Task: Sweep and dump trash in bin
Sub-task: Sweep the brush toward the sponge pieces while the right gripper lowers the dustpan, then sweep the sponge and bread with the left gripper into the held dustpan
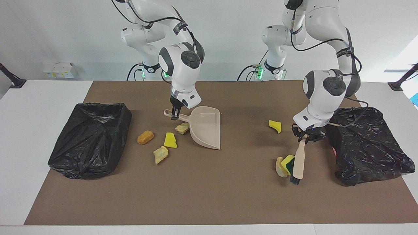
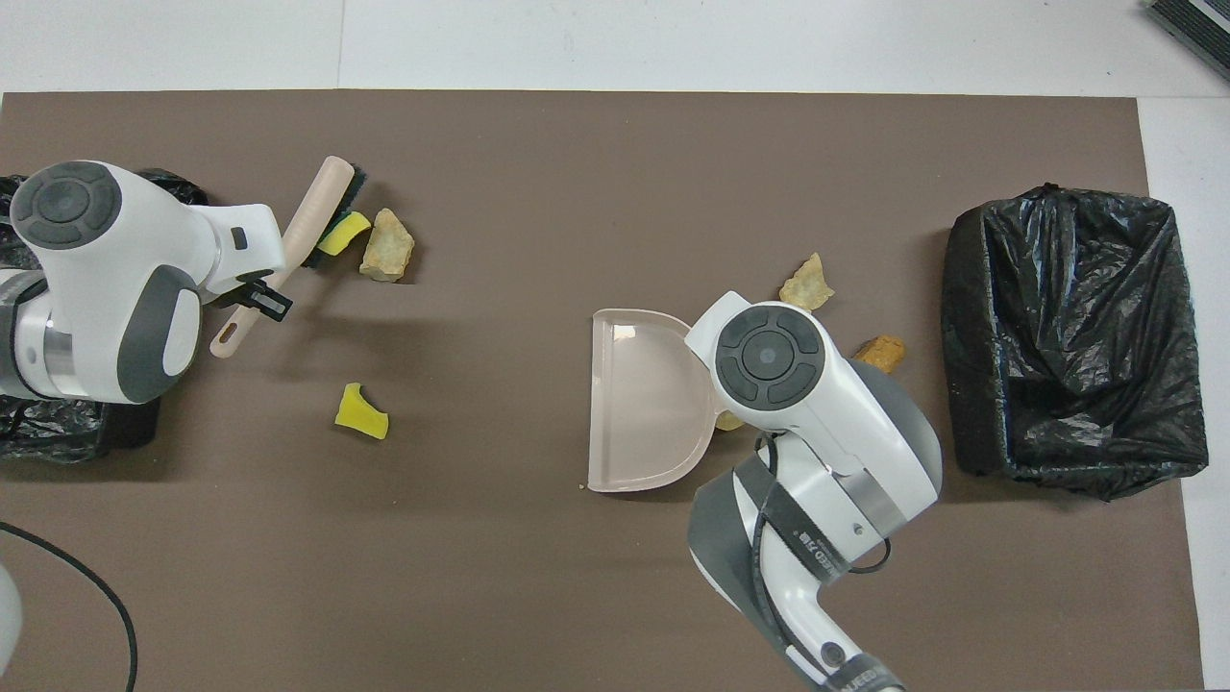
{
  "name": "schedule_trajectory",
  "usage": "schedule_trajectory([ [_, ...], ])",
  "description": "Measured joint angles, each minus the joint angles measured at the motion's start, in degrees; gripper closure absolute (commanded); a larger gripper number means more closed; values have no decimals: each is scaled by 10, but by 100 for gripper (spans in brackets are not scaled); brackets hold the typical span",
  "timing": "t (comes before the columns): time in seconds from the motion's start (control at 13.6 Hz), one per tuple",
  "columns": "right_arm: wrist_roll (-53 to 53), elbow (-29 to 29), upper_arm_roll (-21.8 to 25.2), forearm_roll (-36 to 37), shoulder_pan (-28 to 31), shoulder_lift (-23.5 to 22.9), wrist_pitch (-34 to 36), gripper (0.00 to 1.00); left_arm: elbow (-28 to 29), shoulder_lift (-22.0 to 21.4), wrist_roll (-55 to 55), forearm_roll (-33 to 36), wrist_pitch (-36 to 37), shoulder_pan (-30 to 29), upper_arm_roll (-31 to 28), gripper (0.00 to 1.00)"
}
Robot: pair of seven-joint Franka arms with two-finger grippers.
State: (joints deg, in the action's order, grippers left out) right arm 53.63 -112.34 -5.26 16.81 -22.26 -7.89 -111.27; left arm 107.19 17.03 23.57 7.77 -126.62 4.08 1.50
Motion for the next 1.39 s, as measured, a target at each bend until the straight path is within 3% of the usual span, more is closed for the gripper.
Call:
schedule_trajectory([
  [0.29,0,0,0,0,0,0,0,100,3,2,6,0,18,8,7,100],
  [0.66,0,0,0,0,0,0,0,100,4,-11,-11,0,117,62,10,100],
  [1.03,0,0,0,0,0,0,-1,100,7,-36,-130,-21,233,160,16,100],
  [1.39,0,-10,0,1,1,0,-15,100,18,-55,-270,-119,249,238,18,100],
])
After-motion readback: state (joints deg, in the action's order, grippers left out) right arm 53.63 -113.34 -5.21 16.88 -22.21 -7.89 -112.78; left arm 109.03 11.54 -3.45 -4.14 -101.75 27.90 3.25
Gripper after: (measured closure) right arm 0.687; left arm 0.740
